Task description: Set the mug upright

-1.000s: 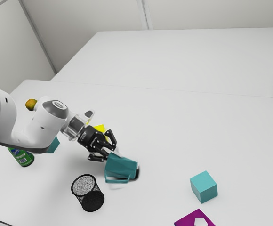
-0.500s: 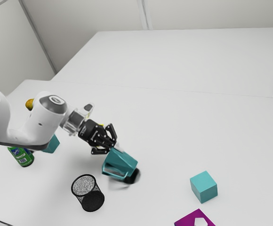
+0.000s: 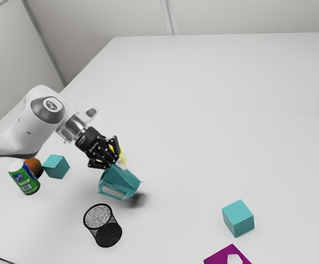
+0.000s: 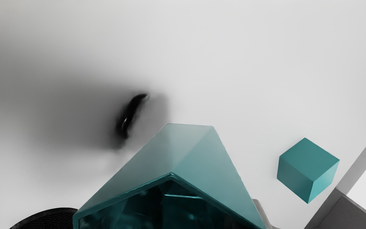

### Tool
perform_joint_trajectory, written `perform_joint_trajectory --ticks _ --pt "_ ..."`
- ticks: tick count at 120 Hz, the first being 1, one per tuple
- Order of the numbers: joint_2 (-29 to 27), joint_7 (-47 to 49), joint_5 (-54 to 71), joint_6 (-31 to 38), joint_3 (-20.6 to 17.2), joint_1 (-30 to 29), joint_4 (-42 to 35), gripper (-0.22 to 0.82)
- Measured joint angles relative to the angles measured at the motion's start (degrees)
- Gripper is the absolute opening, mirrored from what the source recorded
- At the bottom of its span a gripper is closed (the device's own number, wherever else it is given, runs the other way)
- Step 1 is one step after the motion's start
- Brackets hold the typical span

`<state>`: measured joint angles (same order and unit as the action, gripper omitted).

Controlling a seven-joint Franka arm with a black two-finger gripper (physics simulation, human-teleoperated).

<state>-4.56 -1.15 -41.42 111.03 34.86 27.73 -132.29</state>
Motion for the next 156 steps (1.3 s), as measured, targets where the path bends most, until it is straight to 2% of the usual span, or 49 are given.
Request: perform_joint_trajectory --ticks 39,95,125,156 --pt "-3.59 10.62 17.98 2.55 4.12 3.54 -0.03 -0.18" --pt "-3.16 31.18 39.13 7.20 4.48 6.53 0.11 -0.18" --pt "-0.40 40.05 43.30 6.85 4.58 7.12 2.40 -0.18" --pt "3.87 45.06 42.38 3.81 4.77 6.27 5.53 -0.18"
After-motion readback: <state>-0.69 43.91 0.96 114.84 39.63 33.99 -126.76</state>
